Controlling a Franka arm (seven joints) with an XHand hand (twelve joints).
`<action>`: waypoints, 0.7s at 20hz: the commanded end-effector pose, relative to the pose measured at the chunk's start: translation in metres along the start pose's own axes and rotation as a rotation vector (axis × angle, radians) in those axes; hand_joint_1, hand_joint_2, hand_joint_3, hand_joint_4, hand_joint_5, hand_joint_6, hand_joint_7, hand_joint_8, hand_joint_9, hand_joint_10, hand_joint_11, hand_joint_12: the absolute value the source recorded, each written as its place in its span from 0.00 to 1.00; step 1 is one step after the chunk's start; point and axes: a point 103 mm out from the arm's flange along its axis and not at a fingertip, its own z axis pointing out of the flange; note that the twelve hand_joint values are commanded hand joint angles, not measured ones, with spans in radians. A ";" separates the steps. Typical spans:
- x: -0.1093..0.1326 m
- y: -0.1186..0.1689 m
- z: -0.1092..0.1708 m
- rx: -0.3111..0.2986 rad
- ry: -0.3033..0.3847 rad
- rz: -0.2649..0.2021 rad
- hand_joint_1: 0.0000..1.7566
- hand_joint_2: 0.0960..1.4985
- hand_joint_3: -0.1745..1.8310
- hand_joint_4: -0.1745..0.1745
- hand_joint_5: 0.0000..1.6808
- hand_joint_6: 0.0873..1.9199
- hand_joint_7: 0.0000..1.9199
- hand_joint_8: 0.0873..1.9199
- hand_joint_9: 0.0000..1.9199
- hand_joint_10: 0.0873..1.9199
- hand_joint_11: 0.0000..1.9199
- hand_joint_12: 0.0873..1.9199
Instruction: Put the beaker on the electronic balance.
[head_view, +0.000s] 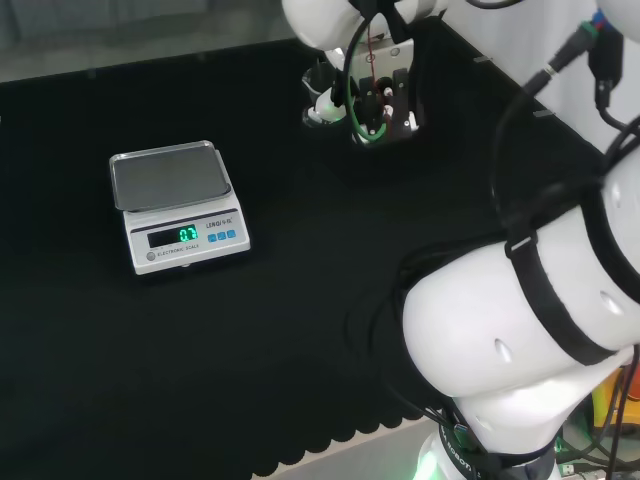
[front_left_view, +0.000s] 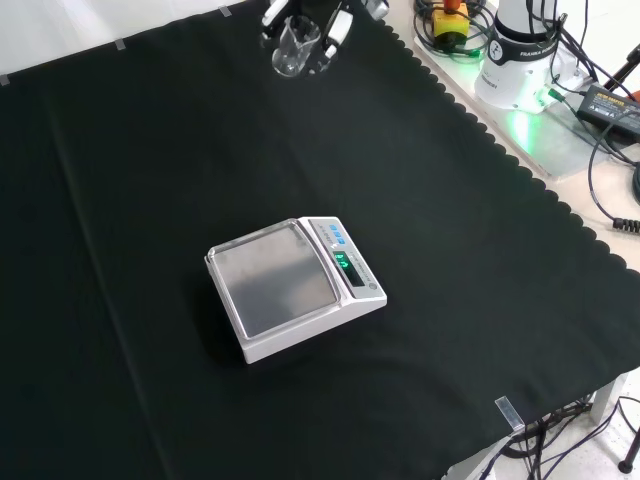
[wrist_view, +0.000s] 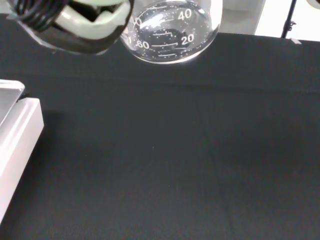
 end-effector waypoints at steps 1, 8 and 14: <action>-0.007 -0.022 0.001 0.029 0.020 0.038 0.64 0.42 0.43 0.62 0.70 0.41 0.90 0.33 0.98 0.17 0.75 0.38; -0.003 -0.029 -0.014 0.003 0.021 0.035 0.64 0.42 0.43 0.61 0.70 0.42 0.90 0.33 0.98 0.17 0.75 0.38; 0.017 -0.020 -0.017 -0.009 0.065 0.033 0.64 0.41 0.44 0.58 0.71 0.42 0.90 0.33 0.99 0.17 0.75 0.38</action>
